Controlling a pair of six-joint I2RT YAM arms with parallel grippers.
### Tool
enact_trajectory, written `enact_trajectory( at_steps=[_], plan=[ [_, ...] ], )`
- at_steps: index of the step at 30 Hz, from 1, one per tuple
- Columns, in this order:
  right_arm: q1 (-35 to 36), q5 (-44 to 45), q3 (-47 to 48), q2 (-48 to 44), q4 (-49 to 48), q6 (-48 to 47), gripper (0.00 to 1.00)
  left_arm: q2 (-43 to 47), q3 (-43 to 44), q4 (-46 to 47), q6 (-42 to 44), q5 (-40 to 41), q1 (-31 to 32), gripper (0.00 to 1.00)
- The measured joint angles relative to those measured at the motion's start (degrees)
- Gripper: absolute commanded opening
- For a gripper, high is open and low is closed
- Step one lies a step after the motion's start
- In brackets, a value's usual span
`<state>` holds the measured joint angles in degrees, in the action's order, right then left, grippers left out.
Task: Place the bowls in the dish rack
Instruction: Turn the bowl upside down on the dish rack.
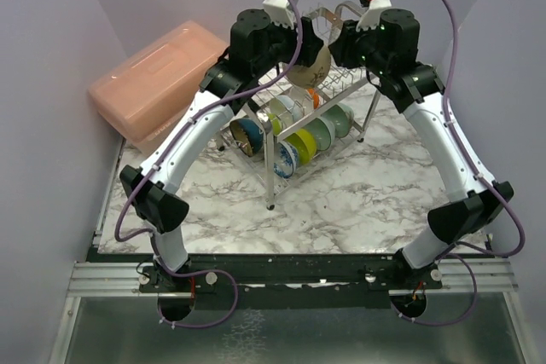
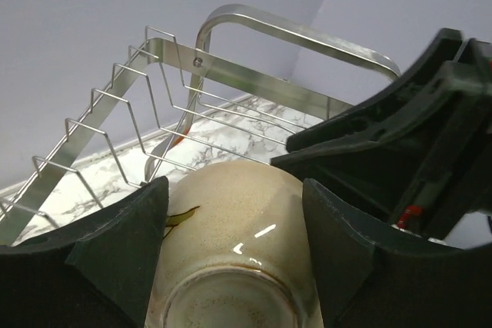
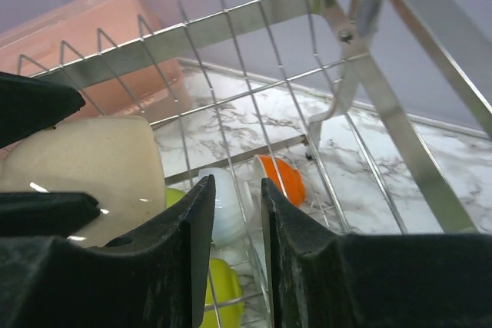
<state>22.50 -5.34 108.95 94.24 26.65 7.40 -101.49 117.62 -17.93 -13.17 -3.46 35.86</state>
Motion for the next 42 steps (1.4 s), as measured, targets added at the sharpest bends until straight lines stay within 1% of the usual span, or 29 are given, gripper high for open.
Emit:
enact_trajectory(
  at_steps=[6,11,13,14,17,18,19,23,26,27,29,32,35,38,42],
  plan=[
    [-0.1,9.2,-4.0,-5.8,-1.2,-1.7,0.36,-3.7,2.4,0.9,-0.1,-1.3,0.3,0.76],
    [-0.3,14.8,-6.0,-10.1,-4.0,-3.9,0.37,-4.4,2.9,0.6,0.5,-2.1,0.3,0.88],
    [-0.5,15.4,-6.5,-11.3,-4.7,-4.1,0.39,-4.4,2.9,0.6,1.2,-2.2,0.3,0.95],
    [-0.5,15.4,-6.6,-11.8,-5.0,-4.3,0.43,-4.4,2.9,0.9,2.1,-2.2,0.3,0.97],
    [-0.5,15.4,-7.3,-12.6,-5.6,-4.3,0.45,-3.6,2.1,3.0,4.4,-2.1,0.3,0.99],
    [-0.6,15.1,-7.6,-12.8,-5.6,-4.0,0.48,-2.8,1.1,3.9,5.2,-1.9,0.3,0.99],
    [-0.9,14.9,-8.0,-12.9,-5.6,-3.8,0.49,-2.1,0.3,4.6,6.0,-1.8,0.3,0.99],
    [-2.6,11.8,-10.0,-13.8,-5.7,-1.6,0.49,4.2,-6.3,8.9,10.9,0.5,0.3,0.99],
    [-6.6,7.6,-12.2,-15.2,-6.1,1.4,0.49,10.9,-13.2,12.8,15.1,3.7,0.3,0.99],
    [-8.4,6.1,-13.2,-15.8,-6.4,2.6,0.49,14.3,-16.5,14.7,17.5,6.1,0.3,0.99],
    [-12.2,3.2,-15.8,-17.4,-7.5,5.2,0.49,18.1,-19.3,16.4,20.4,9.4,0.2,0.99],
    [-17.1,0.0,-19.1,-19.6,-8.8,8.6,0.49,22.4,-20.6,17.2,25.2,14.7,-1.1,0.99],
    [-21.6,-1.9,-22.6,-21.8,-10.2,11.7,0.49,24.2,-20.7,16.5,27.1,18.7,-4.4,0.99],
    [-25.9,-3.8,-27.0,-24.2,-12.0,14.5,0.5,25.2,-22.3,13.9,25.4,19.8,-11.9,0.99],
    [-33.3,-6.6,-34.2,-26.1,-15.2,18.6,0.5,25.9,-28.0,10.7,20.0,18.4,-22.4,0.99]
  ],
)
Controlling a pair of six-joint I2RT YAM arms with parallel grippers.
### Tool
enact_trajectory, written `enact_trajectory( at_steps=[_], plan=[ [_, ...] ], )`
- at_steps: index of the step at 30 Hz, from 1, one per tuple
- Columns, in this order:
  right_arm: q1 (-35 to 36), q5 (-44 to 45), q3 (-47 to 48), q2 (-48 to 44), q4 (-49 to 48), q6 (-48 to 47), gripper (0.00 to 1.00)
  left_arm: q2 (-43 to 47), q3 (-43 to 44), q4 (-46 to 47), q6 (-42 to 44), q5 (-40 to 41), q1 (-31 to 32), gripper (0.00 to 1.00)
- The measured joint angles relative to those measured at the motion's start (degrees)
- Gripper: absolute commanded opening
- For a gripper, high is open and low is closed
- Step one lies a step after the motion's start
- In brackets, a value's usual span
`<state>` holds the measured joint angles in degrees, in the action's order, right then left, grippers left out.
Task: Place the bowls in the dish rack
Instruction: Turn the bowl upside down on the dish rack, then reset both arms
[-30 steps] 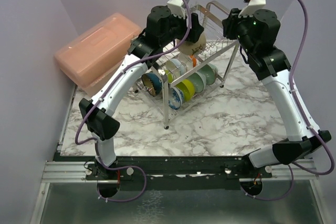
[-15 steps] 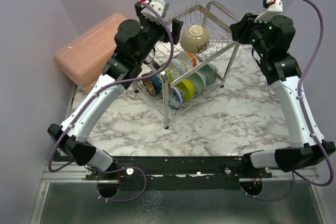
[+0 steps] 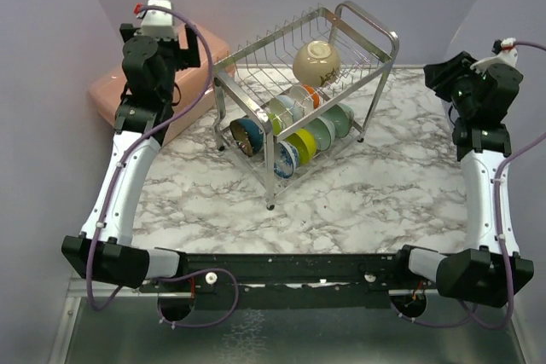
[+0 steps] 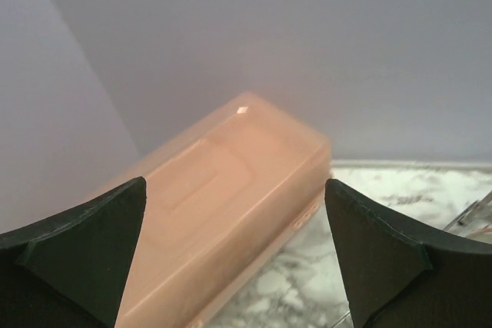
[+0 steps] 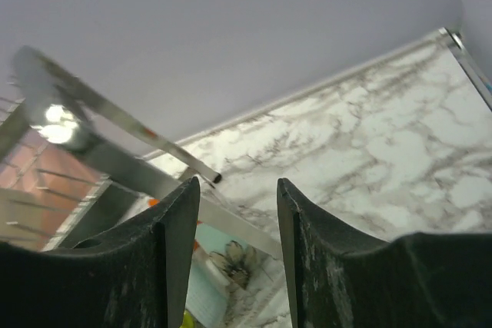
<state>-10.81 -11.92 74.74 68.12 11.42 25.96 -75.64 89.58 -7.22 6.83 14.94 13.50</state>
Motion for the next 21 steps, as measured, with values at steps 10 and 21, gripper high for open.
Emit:
enact_trajectory(
  at_steps=[10,21],
  plan=[
    [-3.2,3.4,-27.9,-5.8,-8.7,1.9,0.56,6.4,-25.0,-3.8,-15.0,-8.5,-19.1,0.99],
    [-3.2,13.5,-54.4,-13.7,-20.5,-0.8,0.73,19.5,-60.9,13.1,-24.6,-15.6,-19.1,0.99]
  ],
)
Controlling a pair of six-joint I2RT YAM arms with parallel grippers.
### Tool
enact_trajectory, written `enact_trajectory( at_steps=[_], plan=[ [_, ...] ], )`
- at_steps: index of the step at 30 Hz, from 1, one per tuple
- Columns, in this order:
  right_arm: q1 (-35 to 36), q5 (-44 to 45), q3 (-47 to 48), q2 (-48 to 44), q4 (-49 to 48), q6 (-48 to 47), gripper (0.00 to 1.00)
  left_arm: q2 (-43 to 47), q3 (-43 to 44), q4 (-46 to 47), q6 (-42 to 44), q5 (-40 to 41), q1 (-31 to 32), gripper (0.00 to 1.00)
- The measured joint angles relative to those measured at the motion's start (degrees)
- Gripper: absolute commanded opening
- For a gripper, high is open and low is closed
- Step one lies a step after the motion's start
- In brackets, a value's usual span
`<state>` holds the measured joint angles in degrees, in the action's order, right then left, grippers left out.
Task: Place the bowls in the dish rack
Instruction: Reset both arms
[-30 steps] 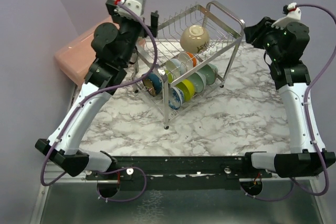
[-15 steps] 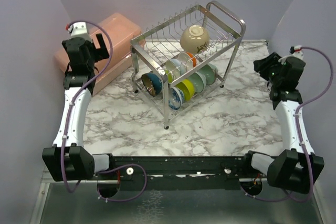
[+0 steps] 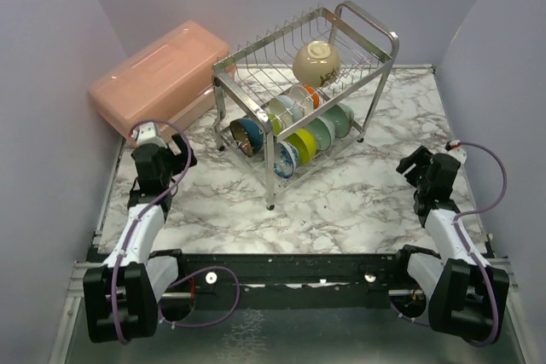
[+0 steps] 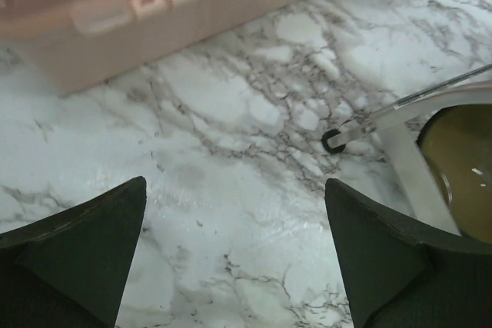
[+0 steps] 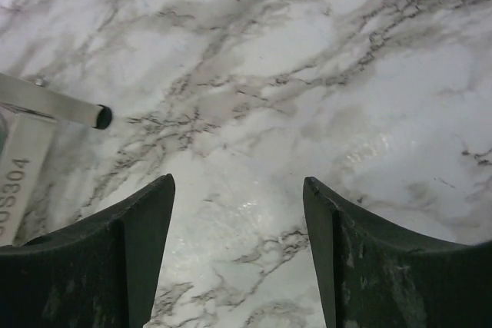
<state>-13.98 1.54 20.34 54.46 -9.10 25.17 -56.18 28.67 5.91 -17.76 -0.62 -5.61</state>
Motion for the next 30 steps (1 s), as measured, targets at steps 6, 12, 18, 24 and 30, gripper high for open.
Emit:
enact_trajectory(
  at_steps=[6,12,18,24,30],
  plan=[
    [0.0,4.2,-2.1,2.3,-5.7,-0.9,0.73,0.2,-13.4,14.1,-4.7,9.2,2.9,0.99],
    [0.0,5.6,-10.1,4.8,-25.7,-4.0,0.77,-3.5,-16.1,29.1,0.3,23.5,9.9,0.99],
    [0.0,5.5,-15.7,9.7,-37.7,-7.3,1.0,-16.4,-18.7,44.5,5.3,31.1,13.6,0.99],
    [0.0,5.6,-15.6,13.5,-47.5,-9.0,1.0,-27.8,-19.0,59.3,10.9,31.8,14.8,0.99],
    [0.0,4.8,-13.8,17.7,-51.6,-10.3,1.0,-38.9,-20.8,73.6,14.4,29.3,14.8,0.99]
  ],
)
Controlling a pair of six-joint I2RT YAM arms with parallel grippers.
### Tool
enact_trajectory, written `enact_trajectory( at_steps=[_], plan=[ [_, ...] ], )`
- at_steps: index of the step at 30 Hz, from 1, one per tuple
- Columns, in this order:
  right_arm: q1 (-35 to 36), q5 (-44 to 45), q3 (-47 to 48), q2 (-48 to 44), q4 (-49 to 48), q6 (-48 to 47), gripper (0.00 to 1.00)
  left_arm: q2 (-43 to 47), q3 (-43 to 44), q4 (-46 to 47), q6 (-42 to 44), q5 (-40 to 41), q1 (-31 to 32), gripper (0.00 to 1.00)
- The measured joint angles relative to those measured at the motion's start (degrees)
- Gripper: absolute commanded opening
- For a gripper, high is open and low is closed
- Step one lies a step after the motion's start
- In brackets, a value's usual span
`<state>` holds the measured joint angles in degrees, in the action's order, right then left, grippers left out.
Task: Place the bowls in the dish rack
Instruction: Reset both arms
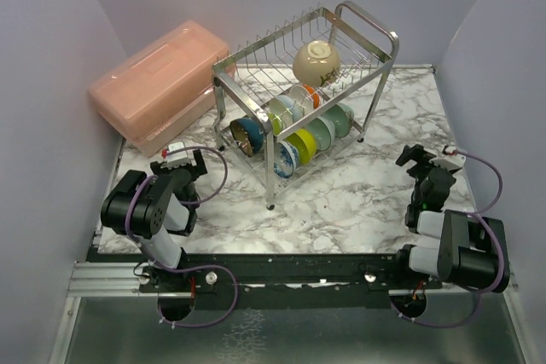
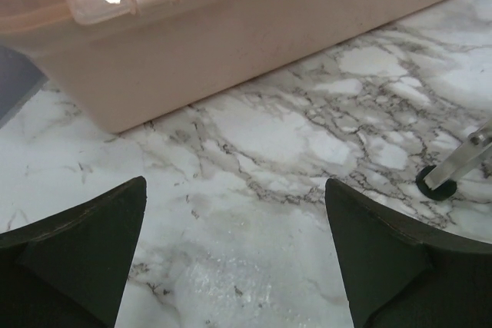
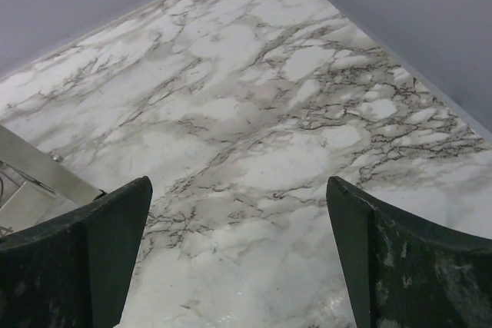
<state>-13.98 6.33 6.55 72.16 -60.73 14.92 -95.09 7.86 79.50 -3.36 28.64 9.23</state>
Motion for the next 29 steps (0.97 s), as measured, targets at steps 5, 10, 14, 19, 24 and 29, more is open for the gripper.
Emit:
enact_trajectory(
  at_steps=[5,10,14,19,24,29],
  plan=[
    [0.0,-4.0,0.2,7.3,-9.7,-0.4,1.0,0.0,1.4,2.0,1.2,-1.2,0.0,0.99],
    [2.1,-8.8,0.1,10.1,-13.7,-3.8,1.0,0.0,1.9,2.3,1.4,-0.8,0.5,0.99],
    [5.2,-12.5,0.6,15.7,-17.2,-7.5,1.0,0.0,4.0,-0.3,1.5,0.5,1.0,0.99],
    [6.0,-13.3,4.6,15.9,-14.2,-9.4,1.0,0.0,6.5,-2.5,1.4,1.5,1.0,0.99],
    [6.0,-13.5,6.5,15.9,-12.6,-10.3,1.0,0.0,6.5,-3.2,1.4,1.9,1.0,0.99],
    [6.0,-13.9,6.5,15.9,-11.9,-10.6,1.0,0.0,6.5,-3.6,1.4,2.1,1.0,0.99]
  ],
)
